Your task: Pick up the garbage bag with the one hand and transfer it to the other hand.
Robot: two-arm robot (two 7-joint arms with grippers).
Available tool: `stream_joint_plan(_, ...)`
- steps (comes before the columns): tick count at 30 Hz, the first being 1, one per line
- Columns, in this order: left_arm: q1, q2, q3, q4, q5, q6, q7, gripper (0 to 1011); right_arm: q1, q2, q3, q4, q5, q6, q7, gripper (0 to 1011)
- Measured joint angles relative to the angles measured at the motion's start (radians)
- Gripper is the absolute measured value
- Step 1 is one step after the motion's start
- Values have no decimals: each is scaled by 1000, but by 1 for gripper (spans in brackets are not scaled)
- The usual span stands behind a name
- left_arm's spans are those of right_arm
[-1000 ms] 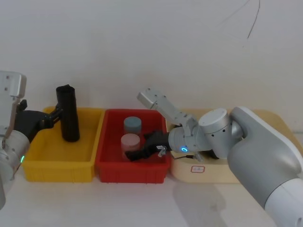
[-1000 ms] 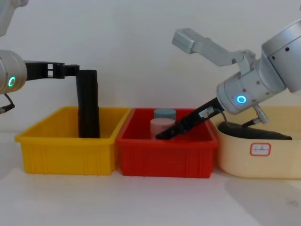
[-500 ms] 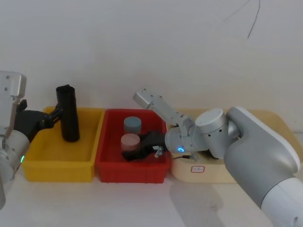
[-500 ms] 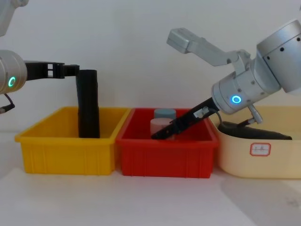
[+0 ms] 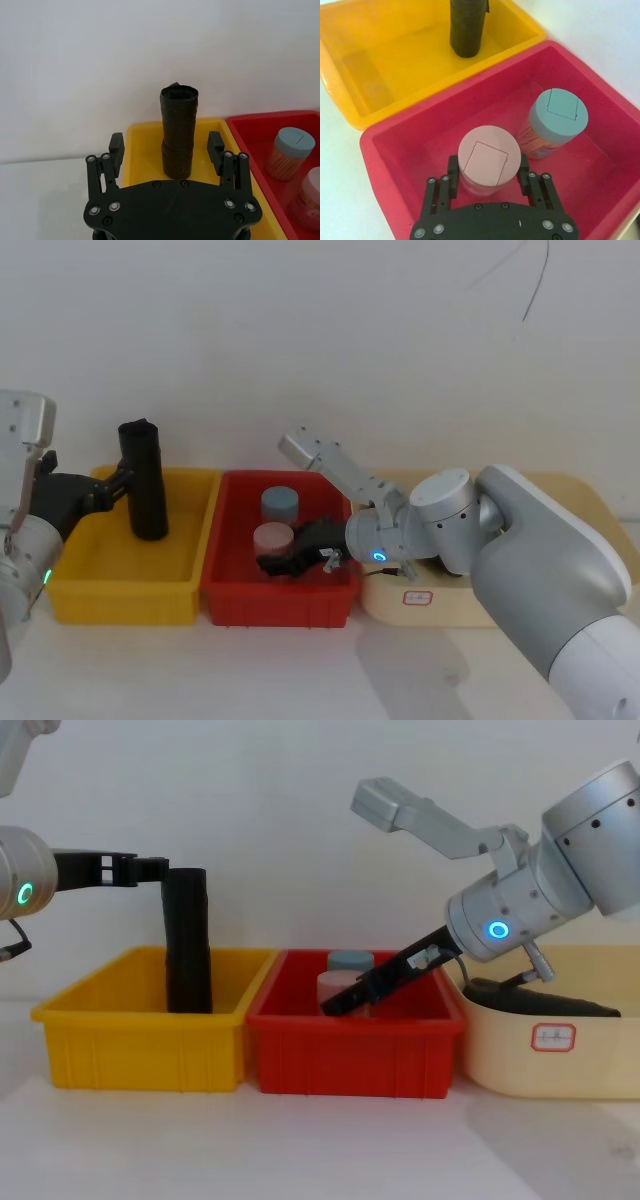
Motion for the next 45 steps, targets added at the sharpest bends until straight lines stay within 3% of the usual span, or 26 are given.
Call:
stream_joint_plan(8,0,0,0,0,0,0,0,1002,-1,0,2,-4,0,0,1,665)
stream_joint_plan(14,0,0,0,0,0,0,0,1002,-25,22,12,-71,7,17,-1,666)
stream_joint_plan(26,0,0,0,0,0,0,0,1002,-123,124,71,-350,32,67,-49,665)
stream_joint_plan(29,0,0,0,0,0,0,0,1002,-162,161,102,-451,43,78,-72,666)
stream_joint_plan(33,0,0,0,0,0,0,0,1002,-197,189,132,-531,55,83,-94,665)
stream_joint_plan(38,0,0,0,0,0,0,0,1002,-283,249,217,-698,83,88,-143,665)
stream_joint_plan(45,0,0,0,0,0,0,0,1002,-382,305,314,-843,115,92,-193,665)
